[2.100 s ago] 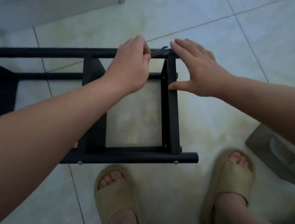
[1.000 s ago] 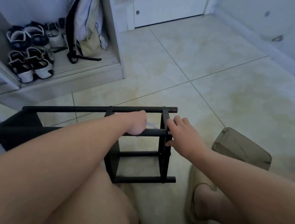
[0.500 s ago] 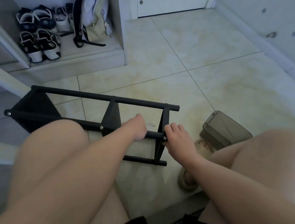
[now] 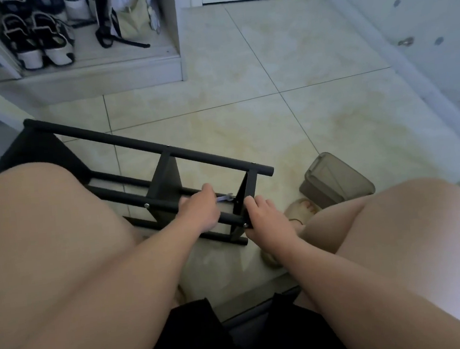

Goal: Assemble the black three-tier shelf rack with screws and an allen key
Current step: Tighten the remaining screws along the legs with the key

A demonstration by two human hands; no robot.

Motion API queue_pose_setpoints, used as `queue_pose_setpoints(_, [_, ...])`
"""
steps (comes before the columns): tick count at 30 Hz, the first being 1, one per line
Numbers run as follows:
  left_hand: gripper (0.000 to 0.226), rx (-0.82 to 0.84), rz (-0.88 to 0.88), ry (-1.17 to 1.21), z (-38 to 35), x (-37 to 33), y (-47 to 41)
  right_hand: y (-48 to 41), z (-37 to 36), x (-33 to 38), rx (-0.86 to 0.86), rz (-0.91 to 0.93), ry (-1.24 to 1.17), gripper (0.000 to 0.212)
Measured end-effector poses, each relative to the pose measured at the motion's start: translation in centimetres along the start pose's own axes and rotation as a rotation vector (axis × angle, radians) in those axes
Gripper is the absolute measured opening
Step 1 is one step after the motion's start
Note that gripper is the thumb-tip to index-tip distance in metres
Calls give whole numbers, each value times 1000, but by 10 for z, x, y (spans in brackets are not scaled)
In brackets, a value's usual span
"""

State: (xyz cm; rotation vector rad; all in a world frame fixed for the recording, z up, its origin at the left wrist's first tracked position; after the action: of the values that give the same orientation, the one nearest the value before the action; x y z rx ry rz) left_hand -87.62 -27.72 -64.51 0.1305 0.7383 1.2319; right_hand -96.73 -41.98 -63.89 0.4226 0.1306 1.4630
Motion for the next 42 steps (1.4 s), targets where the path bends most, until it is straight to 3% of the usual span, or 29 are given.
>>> queue_pose_setpoints(6, [16,90,34,-54,2,1,7,3,17,-3,134,-95,-181,57])
queue_pose_setpoints(9, [15,115,44,-49,4,2,7,4,19,-5,38,-130,8,94])
queue_pose_setpoints(12, [17,151,64,-16,8,1,8,2,16,-10,57,-162,34,134])
queue_pose_setpoints(15, [20,193,63,-6,9,1,7,-6,16,-16,104,-114,124,150])
queue_pose_setpoints(27, [17,334,-35,15,26,-18,-19,-24,14,-29,200,24,271,152])
queue_pose_setpoints(42, [9,546,-124,-196,26,-38,-76,-31,9,-29,226,-14,126,154])
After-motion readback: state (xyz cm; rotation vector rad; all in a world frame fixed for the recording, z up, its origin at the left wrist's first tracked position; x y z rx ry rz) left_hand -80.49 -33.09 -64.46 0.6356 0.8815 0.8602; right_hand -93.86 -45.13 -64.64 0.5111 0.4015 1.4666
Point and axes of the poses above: each hand's wrist, its own y-axis away from the middle knuckle, its own z-axis out of the back of the hand, x = y × z, the point moved 2 cm from there along -y, towards the middle knuckle, and after that the axes turned 3 degrees about y, right-handed, at the moved point
